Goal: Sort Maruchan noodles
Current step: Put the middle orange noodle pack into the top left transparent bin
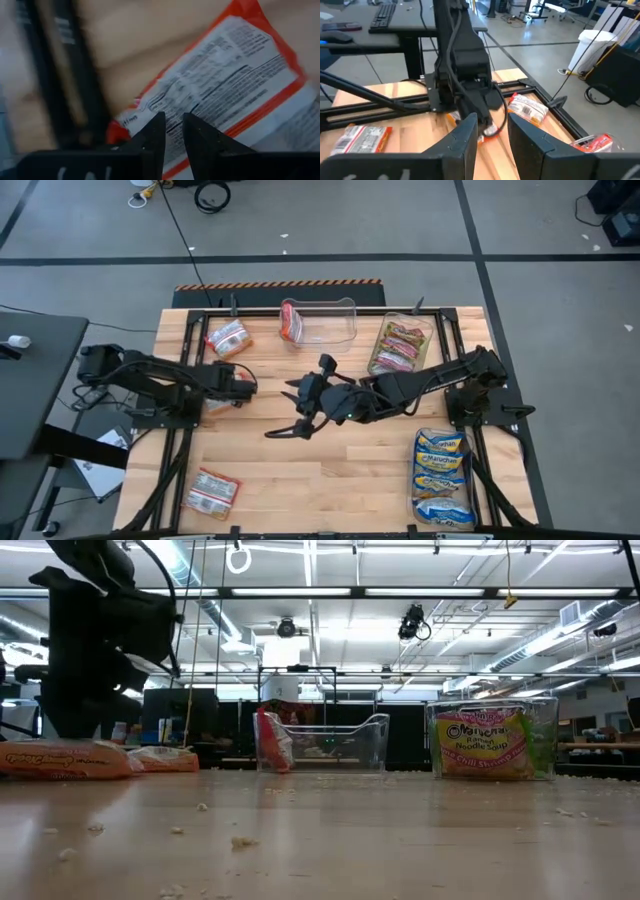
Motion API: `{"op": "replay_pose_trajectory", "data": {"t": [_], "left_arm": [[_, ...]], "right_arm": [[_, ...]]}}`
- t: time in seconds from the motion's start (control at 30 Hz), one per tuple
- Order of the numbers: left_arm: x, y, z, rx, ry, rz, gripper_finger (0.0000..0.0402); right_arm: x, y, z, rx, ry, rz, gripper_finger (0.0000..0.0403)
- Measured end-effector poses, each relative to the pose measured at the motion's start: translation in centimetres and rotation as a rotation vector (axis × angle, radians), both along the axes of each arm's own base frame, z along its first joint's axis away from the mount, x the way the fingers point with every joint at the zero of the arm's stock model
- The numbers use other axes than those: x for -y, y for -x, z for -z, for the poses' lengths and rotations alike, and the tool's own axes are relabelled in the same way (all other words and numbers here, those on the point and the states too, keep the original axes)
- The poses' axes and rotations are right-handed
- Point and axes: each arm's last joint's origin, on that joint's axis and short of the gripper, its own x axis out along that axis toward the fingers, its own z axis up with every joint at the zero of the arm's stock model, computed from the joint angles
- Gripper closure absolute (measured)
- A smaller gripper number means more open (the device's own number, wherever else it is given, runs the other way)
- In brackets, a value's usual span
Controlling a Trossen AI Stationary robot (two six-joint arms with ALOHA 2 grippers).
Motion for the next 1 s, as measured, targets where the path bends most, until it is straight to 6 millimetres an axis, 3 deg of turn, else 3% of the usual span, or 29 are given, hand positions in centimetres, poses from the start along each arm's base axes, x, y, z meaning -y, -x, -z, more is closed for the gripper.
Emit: {"op": "replay_pose_trajectory", "data": {"t": [0.2, 0.4, 0.57, 0.67, 0.77, 0.87, 1.0], "left_arm": [[1.4, -1.9, -0.6, 0.117, 0.195, -0.022, 0.0329], [2.7, -5.3, -5.4, 0.452, 0.37, 0.138, 0.0329], [2.7, -3.3, -7.6, 0.338, 0.363, 0.315, 0.0329], [1.8, -1.2, -6.8, 0.15, 0.217, 0.319, 0.0329], [1.0, 0.1, -4.8, 0.06, 0.089, 0.279, 0.0329], [1.0, 0.1, -2.1, 0.106, 0.123, 0.316, 0.0329], [2.1, 0.3, 0.6, 0.208, 0.314, 0.375, 0.0329]], "right_arm": [[-0.6, 0.3, 0.4, -0.035, -0.006, -0.002, 0.0288], [-0.6, -0.4, 3.1, -0.074, -0.101, 0.049, 0.0288], [-0.9, -0.3, 6.0, -0.098, -0.228, 0.087, 0.0288], [-1.3, -0.2, 7.8, -0.117, -0.335, 0.09, 0.0288], [-2.4, -0.9, 9.3, -0.128, -0.384, 0.052, 0.0288], [-4.4, -2.4, 10.9, -0.094, -0.443, 0.005, 0.0289], [-7.3, -4.1, 12.1, -0.027, -0.608, 0.012, 0.0289]]}}
